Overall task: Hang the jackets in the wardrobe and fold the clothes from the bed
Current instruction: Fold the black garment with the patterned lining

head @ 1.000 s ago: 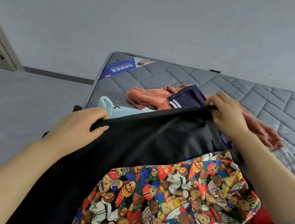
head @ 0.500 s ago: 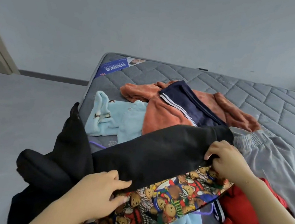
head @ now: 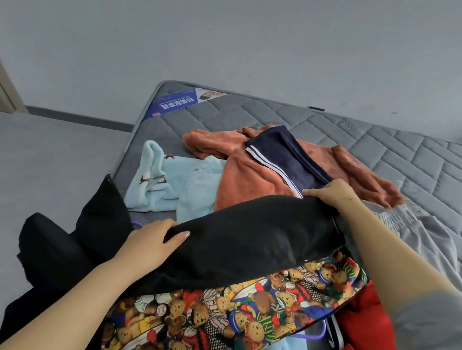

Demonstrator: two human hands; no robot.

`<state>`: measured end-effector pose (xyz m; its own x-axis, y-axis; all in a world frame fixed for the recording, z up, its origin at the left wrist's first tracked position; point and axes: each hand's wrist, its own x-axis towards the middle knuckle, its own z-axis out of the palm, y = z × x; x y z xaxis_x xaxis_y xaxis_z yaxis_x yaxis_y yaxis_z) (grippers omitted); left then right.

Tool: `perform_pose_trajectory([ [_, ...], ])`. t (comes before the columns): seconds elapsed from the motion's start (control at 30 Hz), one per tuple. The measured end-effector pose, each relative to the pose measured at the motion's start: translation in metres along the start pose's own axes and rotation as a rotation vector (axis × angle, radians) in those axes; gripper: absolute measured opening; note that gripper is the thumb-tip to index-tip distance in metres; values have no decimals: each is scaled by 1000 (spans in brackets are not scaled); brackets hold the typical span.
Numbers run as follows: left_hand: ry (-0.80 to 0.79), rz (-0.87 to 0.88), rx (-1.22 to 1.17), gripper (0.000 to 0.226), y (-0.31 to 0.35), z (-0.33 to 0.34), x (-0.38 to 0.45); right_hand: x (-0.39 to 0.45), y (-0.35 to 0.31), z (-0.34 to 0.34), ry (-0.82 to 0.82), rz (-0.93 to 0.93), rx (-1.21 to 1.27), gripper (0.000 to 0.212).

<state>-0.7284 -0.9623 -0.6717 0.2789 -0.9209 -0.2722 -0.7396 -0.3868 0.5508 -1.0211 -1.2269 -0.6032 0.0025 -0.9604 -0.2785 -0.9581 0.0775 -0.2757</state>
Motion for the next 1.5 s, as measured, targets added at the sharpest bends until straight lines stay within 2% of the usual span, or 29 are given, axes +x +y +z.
perform_pose_trajectory([
  [0.07, 66, 21, 40, 40, -3, 4, -4, 3, 2, 6, 74, -35, 199, 45],
  [0.13, 114, 20, 107, 42, -2, 6, -6, 4, 10, 13, 247, -106, 277, 43],
  [0.2, 129, 0, 175, 43, 3, 6, -5, 4, 13, 19, 360, -165, 178, 43],
  [0.27, 163, -7, 246, 41, 7, 5, -8, -2, 7, 22, 385, -171, 3, 41],
  [0.33, 297, 36, 275, 46, 8, 9, -15, -12, -1, 25, 443, -220, -174, 39],
  [0.4, 371, 119, 278, 62, 11, 17, -27, -36, -9, 36, 526, -467, -183, 37],
  [0.43, 342, 167, 315, 67, 12, 24, -32, -52, -12, 46, 505, -650, -155, 38],
  [0.5, 187, 193, 423, 70, 10, 41, -40, -79, -9, 70, 327, -908, -241, 51],
  [0.53, 114, 169, 448, 72, 7, 49, -44, -86, -2, 79, 227, -910, -319, 58],
  [0.57, 72, 142, 463, 73, 3, 55, -45, -87, 7, 84, 165, -836, -356, 63],
  [0.63, 75, 109, 461, 72, -2, 61, -44, -80, 28, 88, 162, -642, -345, 68],
  [0.73, 43, 106, 468, 65, -5, 57, -46, -65, 42, 80, 180, -449, -359, 69],
  [0.8, -25, 120, 316, 64, -8, 48, -52, -64, 36, 73, 164, -325, -305, 67],
  [0.87, -56, 133, -70, 59, -9, 32, -62, -75, 20, 69, 224, -299, -177, 63],
  [0.93, 98, 157, -452, 54, -15, 9, -78, -96, -6, 73, 344, -432, -48, 57],
  [1.0, 396, 183, -530, 49, -34, -14, -91, -124, -41, 81, 361, -609, 58, 52],
  [1.1, 767, 90, -387, 31, -79, -45, -98, -153, -103, 99, 173, -775, 149, 35],
  [1.17, 895, -120, -379, 27, -111, -56, -97, -168, -145, 119, -6, -808, 185, 26],
  [1.2, 903, -226, -434, 29, -124, -59, -97, -175, -165, 129, -99, -780, 192, 25],
  [1.27, 779, -377, -721, 41, -141, -62, -98, -186, -203, 153, -248, -700, 188, 23],
  [1.37, 402, -566, -1286, 56, -138, -72, -93, -188, -251, 183, -339, -584, 162, 36],
  [1.43, 279, -656, -1347, 64, -139, -79, -79, -186, -277, 198, -422, -443, 212, 43],
  [1.5, 201, -637, -1310, 69, -151, -81, -73, -185, -297, 207, -509, -281, 379, 49],
])
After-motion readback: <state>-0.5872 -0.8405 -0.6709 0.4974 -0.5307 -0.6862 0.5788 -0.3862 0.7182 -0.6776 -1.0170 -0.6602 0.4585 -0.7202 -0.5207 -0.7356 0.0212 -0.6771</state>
